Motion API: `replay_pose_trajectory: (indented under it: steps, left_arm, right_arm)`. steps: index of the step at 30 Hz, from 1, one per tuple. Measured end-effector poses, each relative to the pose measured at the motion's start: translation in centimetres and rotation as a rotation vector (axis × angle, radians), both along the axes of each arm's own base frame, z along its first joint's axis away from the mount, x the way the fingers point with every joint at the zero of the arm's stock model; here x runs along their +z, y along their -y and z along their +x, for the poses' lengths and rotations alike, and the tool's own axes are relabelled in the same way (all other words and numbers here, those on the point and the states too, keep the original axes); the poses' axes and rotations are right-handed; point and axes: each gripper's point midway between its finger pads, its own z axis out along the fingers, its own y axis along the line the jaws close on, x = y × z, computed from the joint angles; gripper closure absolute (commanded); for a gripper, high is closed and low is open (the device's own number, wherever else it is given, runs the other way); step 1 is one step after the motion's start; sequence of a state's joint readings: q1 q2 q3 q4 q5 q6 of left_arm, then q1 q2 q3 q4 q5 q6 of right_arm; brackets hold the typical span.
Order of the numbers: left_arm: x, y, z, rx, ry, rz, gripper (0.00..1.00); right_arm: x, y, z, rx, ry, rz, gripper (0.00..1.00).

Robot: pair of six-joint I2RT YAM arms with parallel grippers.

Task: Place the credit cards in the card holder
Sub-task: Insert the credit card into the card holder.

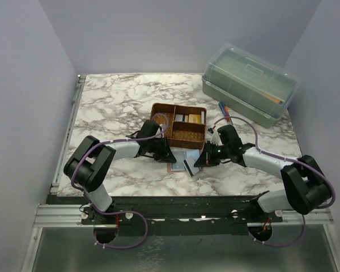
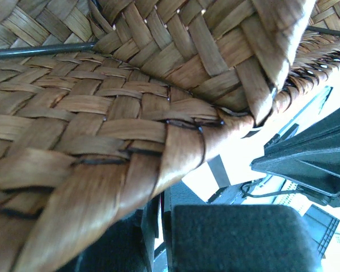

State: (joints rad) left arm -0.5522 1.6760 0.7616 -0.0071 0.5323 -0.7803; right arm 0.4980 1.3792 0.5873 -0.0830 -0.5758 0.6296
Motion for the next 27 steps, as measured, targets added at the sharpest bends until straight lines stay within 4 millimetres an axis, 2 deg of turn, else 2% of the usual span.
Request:
replay_pose_trajectory:
  steps: [10, 21, 27]
  left_arm:
    - [0.0, 0.0, 0.0, 0.000, 0.000, 0.000, 0.92]
    - [0.0, 0.0, 0.0, 0.000, 0.000, 0.000, 0.93]
    - [0.0, 0.0, 0.0, 0.000, 0.000, 0.000, 0.93]
  right_arm:
    - [-0.6, 0.0, 0.1, 0.000, -0.009, -0.001, 1.00]
    - [0.6, 0.2, 0.4, -0.013, 0.023, 0.015, 1.00]
    - [0.3, 0.4, 0.1, -0.013, 0.015, 0.012, 1.00]
